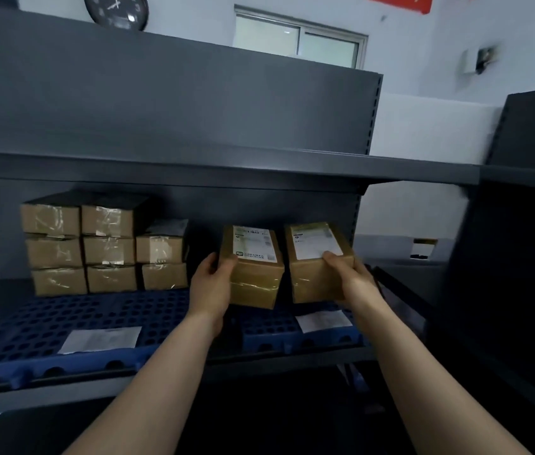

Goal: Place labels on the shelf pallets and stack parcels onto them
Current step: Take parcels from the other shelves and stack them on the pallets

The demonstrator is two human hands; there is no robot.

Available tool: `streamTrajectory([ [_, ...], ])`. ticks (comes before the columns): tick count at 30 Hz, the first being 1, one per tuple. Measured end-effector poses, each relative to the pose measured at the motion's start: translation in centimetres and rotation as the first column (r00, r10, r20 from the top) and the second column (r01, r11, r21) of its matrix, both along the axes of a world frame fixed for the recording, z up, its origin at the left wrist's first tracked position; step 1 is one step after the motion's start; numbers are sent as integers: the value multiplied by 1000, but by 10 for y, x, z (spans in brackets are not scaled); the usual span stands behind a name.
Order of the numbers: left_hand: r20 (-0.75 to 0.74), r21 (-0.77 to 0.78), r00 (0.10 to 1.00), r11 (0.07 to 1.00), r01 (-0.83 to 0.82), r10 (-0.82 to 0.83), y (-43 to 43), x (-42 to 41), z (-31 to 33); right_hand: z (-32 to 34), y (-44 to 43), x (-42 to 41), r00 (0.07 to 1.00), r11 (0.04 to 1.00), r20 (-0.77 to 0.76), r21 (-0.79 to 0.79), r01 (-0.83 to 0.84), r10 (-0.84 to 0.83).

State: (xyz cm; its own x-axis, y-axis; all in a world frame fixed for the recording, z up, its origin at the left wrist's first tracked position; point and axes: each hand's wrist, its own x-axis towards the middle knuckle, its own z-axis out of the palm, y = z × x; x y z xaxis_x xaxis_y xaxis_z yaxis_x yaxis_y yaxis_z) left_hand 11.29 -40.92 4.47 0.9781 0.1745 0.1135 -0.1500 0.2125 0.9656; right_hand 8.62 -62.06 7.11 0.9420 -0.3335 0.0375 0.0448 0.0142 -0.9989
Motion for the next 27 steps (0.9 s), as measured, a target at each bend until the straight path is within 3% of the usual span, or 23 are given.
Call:
streamTrajectory([
  [12,-105,1,984,990,-142,142,-30,84,-16,-14,-19,120,979,984,-124,-45,-170,163],
  [27,-136,131,969,974,-187,204,-29,108,-26,-26,-32,155,963,957,-145,-154,-248,226],
])
